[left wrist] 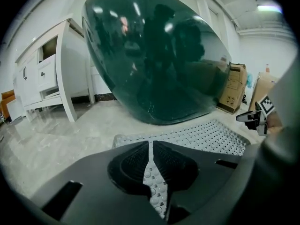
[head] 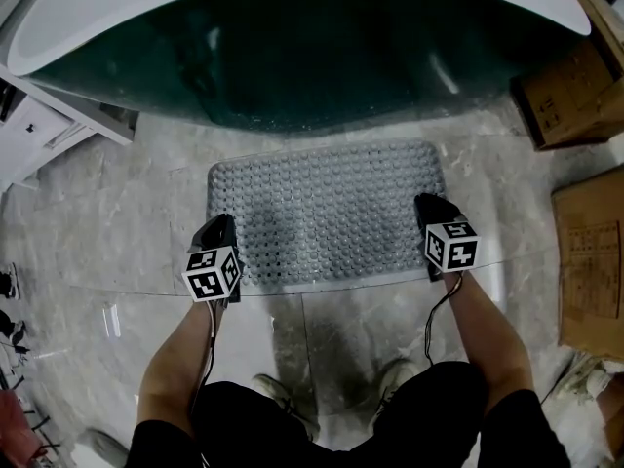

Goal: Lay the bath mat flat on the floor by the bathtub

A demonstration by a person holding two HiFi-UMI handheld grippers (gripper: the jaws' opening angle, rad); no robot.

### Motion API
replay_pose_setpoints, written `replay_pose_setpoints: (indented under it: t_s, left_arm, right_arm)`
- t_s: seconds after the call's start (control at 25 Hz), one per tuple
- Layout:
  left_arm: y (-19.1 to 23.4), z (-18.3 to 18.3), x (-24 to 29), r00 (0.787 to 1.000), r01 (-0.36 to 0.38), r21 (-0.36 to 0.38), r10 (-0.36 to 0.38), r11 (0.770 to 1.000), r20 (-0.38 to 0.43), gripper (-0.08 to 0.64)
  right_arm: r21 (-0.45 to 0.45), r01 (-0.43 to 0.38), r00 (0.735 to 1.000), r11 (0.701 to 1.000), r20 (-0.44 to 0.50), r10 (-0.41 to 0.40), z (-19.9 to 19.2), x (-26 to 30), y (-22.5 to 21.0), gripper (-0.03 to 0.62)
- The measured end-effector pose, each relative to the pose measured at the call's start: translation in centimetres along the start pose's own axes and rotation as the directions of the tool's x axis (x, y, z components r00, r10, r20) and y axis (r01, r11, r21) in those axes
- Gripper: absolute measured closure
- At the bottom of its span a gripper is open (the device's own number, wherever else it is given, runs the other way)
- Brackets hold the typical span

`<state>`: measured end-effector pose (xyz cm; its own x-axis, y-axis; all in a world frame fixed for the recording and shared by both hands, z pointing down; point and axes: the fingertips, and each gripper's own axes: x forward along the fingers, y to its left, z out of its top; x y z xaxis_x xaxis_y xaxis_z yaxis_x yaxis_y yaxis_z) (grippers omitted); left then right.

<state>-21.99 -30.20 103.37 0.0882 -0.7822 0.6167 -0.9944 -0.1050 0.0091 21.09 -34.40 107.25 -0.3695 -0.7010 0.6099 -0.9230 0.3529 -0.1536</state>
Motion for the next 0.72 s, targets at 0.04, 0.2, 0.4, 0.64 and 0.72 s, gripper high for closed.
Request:
replay_pose_setpoints:
  t_s: [0.04, 0.2, 0.4, 0.64, 0.72]
  left_arm:
    - [-0.2, 0.0, 0.0, 1.000, 0.003, 0.005, -0.003, 1.000, 0.001, 0.515]
    - [-0.8, 0.1, 0.0, 1.000, 0.013, 0.023, -0.013, 1.000, 0.001, 0.523]
    - [-1.4, 0.4, -0.2, 1.000, 0.027, 0.032, -0.027, 0.999, 0.006, 0.537]
    - [-2.7, 1.3, -0.8, 0.997, 0.062, 0.082, -0.065, 0.995, 0.030, 0.541]
    - [-3.4, 1.7, -0.9, 0.996, 0.077, 0.102, -0.081, 0.992, 0.038, 0.543]
  right_arm:
    - [-0.008, -0.007, 1.000, 1.000, 0.000, 0.007, 0.0, 0.0, 0.1, 0.550]
    - [-0.068, -0.036, 0.999, 0.997, 0.005, 0.037, 0.5, -0.4, 1.1, 0.574]
    - [-0.093, -0.055, 0.998, 0.994, 0.024, 0.057, 1.3, -0.9, 1.9, 0.575]
    - [-0.091, -0.062, 0.997, 0.994, 0.037, 0.066, 1.6, -1.5, 2.4, 0.575]
    - [-0.094, -0.064, 0.997, 0.994, 0.044, 0.068, 1.9, -1.7, 2.5, 0.575]
